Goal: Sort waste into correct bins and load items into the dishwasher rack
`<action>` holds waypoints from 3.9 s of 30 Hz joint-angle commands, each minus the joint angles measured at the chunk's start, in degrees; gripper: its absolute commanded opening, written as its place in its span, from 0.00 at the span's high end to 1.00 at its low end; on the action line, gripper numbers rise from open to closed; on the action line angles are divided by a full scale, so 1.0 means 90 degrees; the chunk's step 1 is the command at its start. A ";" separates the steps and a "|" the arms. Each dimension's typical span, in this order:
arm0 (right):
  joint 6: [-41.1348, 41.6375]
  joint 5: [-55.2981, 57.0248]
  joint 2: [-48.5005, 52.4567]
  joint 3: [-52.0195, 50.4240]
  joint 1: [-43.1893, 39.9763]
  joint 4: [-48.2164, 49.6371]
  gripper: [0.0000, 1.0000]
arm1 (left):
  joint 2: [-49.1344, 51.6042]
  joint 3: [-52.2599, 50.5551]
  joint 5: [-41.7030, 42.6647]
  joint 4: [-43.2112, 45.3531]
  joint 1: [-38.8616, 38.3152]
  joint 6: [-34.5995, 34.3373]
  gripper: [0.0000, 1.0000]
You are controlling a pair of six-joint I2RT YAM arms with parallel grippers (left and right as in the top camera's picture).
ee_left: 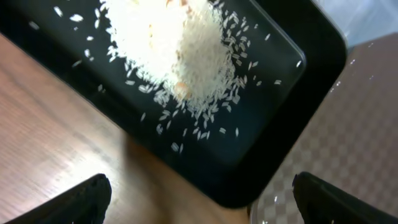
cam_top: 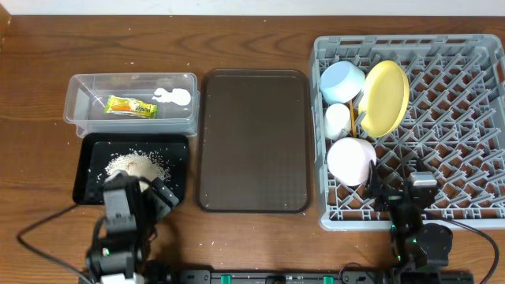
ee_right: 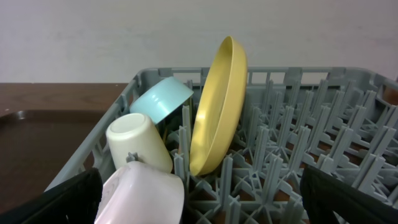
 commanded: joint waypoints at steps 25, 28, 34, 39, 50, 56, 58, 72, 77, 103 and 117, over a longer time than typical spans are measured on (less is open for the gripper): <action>-0.0007 -0.0007 -0.0027 -0.0007 -0.0036 -0.0024 0.01 | -0.3050 -0.2778 -0.0087 0.4767 -0.0250 -0.0255 0.04; -0.0007 -0.0007 -0.0027 -0.0007 -0.0036 -0.0024 0.01 | -0.3349 -0.2812 -0.0087 0.4517 -0.0267 -0.0148 0.04; -0.0007 -0.0007 -0.0027 -0.0007 -0.0036 -0.0024 0.01 | -0.3711 -0.2812 -0.0085 0.4357 -0.0444 0.0355 0.04; -0.0007 -0.0007 -0.0027 -0.0007 -0.0036 -0.0024 0.01 | -0.3735 -0.2812 -0.0083 0.4362 -0.0668 0.0347 0.04; -0.0007 -0.0007 -0.0027 -0.0007 -0.0036 -0.0024 0.01 | -0.3735 -0.2812 -0.0007 0.4359 -0.0809 0.3162 0.04; -0.0007 -0.0007 -0.0027 -0.0007 -0.0036 -0.0024 0.01 | -0.3735 -0.2812 -0.0017 0.4359 -0.0891 0.4767 0.04; -0.0007 -0.0007 -0.0027 -0.0007 -0.0036 -0.0024 0.01 | -0.3735 -0.2812 -0.0032 0.4359 -0.0891 0.4843 0.04; -0.0007 -0.0007 -0.0027 -0.0007 -0.0036 -0.0024 0.01 | -0.3735 -0.2812 -0.0022 0.4362 -0.0891 0.4775 0.04; -0.0007 -0.0007 -0.0027 -0.0007 -0.0036 -0.0024 0.01 | -0.3735 -0.2812 -0.0022 0.4362 -0.0891 0.4775 0.04; -0.0007 -0.0007 -0.0024 -0.0007 -0.0036 -0.0024 0.01 | -0.3718 -0.2812 -0.0022 0.4362 -0.0891 0.4775 0.04; -0.0007 -0.0007 -0.0024 -0.0007 -0.0036 -0.0024 0.01 | -0.3718 -0.2812 -0.0022 0.4362 -0.0891 0.4775 0.04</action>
